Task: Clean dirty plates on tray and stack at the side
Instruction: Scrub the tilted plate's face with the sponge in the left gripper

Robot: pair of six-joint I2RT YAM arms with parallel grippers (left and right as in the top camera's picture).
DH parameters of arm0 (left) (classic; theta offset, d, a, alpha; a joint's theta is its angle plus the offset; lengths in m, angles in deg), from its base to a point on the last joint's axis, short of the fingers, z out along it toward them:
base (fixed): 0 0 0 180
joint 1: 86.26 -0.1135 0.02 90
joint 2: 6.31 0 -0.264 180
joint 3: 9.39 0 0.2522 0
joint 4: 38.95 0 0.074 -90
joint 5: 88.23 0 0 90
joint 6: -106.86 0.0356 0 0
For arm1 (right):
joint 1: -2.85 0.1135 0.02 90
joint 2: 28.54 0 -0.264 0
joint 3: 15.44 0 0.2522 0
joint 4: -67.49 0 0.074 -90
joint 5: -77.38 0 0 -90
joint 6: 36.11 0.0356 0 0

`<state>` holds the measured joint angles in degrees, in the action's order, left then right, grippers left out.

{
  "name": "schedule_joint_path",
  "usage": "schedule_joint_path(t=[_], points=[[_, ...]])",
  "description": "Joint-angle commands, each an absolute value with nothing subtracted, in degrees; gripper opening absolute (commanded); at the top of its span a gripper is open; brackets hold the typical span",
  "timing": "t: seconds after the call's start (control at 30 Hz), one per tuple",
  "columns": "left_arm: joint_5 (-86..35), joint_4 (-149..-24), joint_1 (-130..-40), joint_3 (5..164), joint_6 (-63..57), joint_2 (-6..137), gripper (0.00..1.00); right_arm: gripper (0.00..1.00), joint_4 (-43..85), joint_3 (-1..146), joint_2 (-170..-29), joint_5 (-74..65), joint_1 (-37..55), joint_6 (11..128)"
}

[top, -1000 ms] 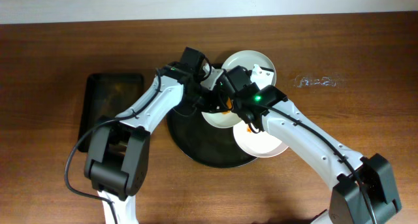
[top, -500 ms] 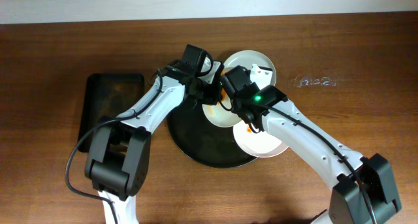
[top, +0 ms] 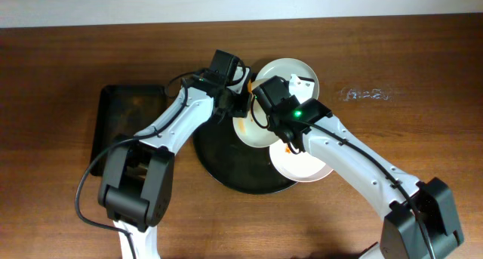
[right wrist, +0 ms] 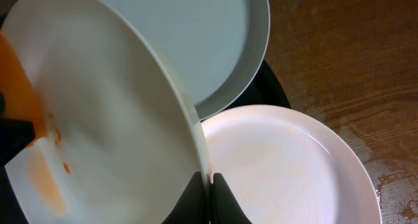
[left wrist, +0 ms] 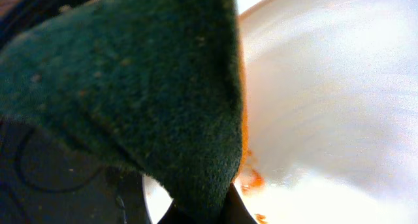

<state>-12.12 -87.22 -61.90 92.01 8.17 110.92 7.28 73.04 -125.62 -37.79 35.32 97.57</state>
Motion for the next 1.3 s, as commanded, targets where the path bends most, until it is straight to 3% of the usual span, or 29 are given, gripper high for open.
schedule_joint_path(t=[0.0, 0.23, 0.6, 0.73, 0.93, 1.1, 1.27], points=[[-21.36, -89.03, -61.97, 94.24, 7.65, 109.36, 0.0, 0.04, 7.47, 72.74, -125.75, -37.92, 35.93, 97.66], [-23.86, -98.6, -60.46, 92.88, 7.67, 109.5, 0.0, 0.04, 7.49, 72.74, -125.75, -37.92, 35.89, 97.66], [-7.22, -86.63, -60.18, 92.69, 7.65, 109.5, 0.0, 0.04, 7.52, 72.76, -125.75, -37.92, 35.89, 97.64], [-7.38, -82.89, -60.15, 92.69, 7.63, 109.5, 0.0, 0.04, 7.49, 72.78, -125.75, -37.92, 35.89, 97.64], [-11.53, -95.83, -58.14, 92.69, 7.67, 109.5, 0.0, 0.04, 7.63, 72.8, -125.71, -37.92, 35.89, 97.64], [-19.92, -95.59, -56.26, 92.69, 7.56, 109.5, 0.0, 0.04, 7.65, 72.8, -125.67, -37.9, 35.89, 97.64], [-11.66, -89.9, -56.74, 92.69, 7.43, 109.5, 0.0, 0.04, 7.63, 72.78, -125.67, -37.9, 35.89, 97.62]])
